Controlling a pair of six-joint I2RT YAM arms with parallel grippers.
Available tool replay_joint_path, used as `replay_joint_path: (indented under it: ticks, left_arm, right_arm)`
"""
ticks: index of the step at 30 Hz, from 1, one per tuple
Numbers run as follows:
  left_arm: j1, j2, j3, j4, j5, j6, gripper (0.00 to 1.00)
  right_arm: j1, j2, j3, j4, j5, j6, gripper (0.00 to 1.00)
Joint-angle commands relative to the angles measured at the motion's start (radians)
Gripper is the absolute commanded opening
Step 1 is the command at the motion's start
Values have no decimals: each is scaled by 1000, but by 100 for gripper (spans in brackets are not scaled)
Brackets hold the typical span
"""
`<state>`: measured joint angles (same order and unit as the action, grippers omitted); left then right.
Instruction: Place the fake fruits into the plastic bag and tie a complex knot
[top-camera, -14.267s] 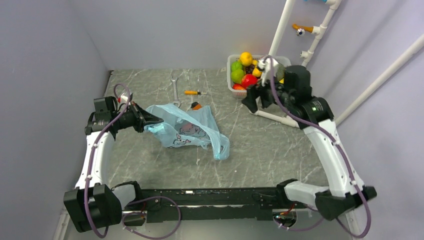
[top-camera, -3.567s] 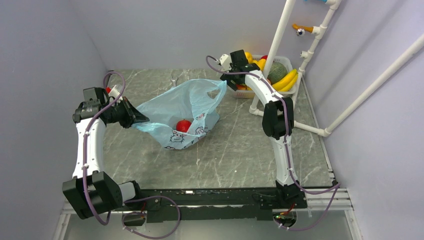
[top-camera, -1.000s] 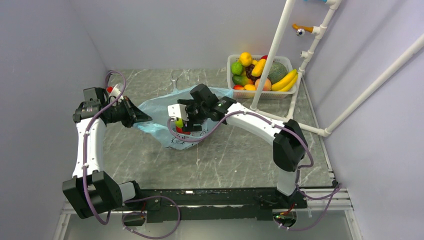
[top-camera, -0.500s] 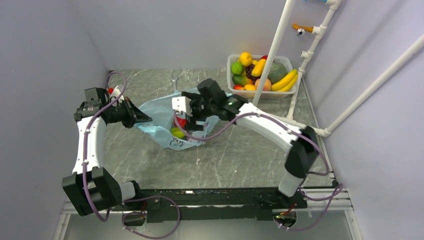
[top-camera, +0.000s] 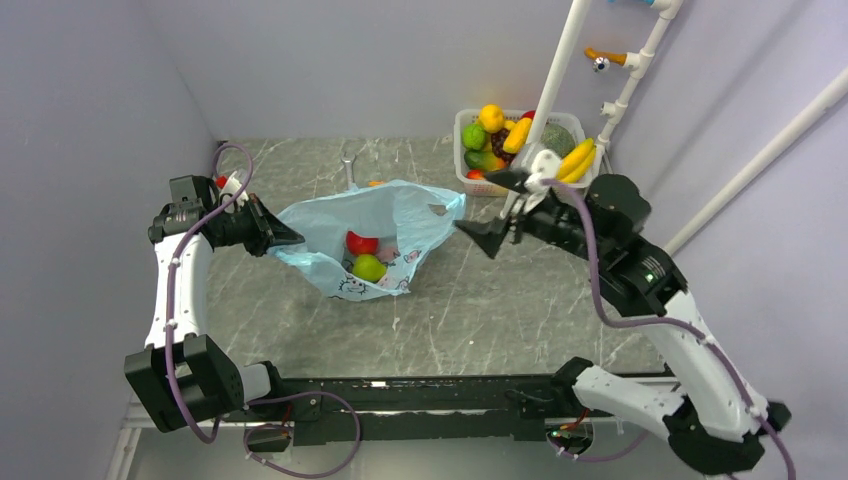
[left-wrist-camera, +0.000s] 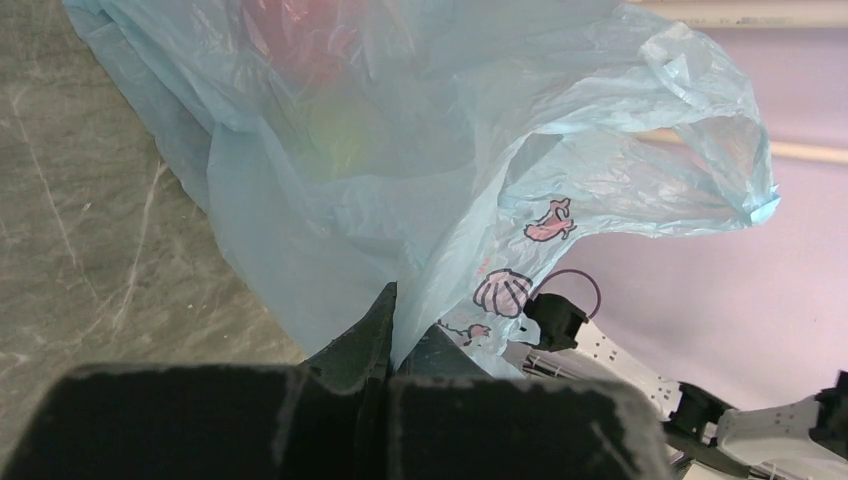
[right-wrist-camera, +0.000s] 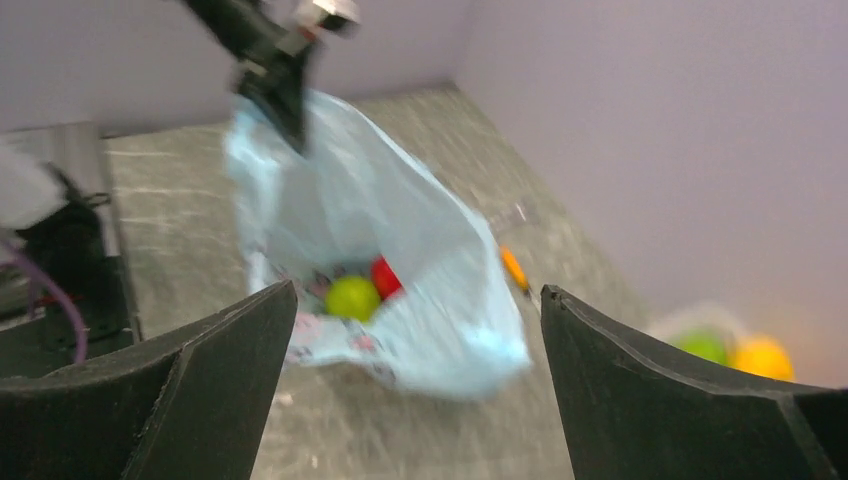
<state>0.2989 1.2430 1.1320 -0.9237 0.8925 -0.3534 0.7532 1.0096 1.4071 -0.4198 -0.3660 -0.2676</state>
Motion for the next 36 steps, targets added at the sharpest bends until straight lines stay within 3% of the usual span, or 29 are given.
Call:
replay_joint_path:
  ticks: [1, 11, 15, 22, 27, 36]
  left_arm:
    - [2, -5, -3, 17, 5, 3, 0]
    - [2, -24, -9, 17, 2, 4, 0]
    - [2, -23, -1, 13, 9, 5, 0]
    - [2, -27, -4, 17, 16, 1, 0]
    - [2, -18, 2, 23, 25, -7, 0]
    - [2, -19, 8, 17, 18, -6, 0]
  right_arm:
    - [-225, -77, -114, -133, 76, 234, 93]
    - [-614, -189, -208, -250, 249, 507, 92]
    - [-744, -146, -159, -240, 177, 542, 91]
    - [-1098, 43, -103, -149, -99, 581, 89]
    - [-1115, 235, -14, -54, -57, 566, 88]
    - [-1097, 546, 101, 45, 66, 587, 96]
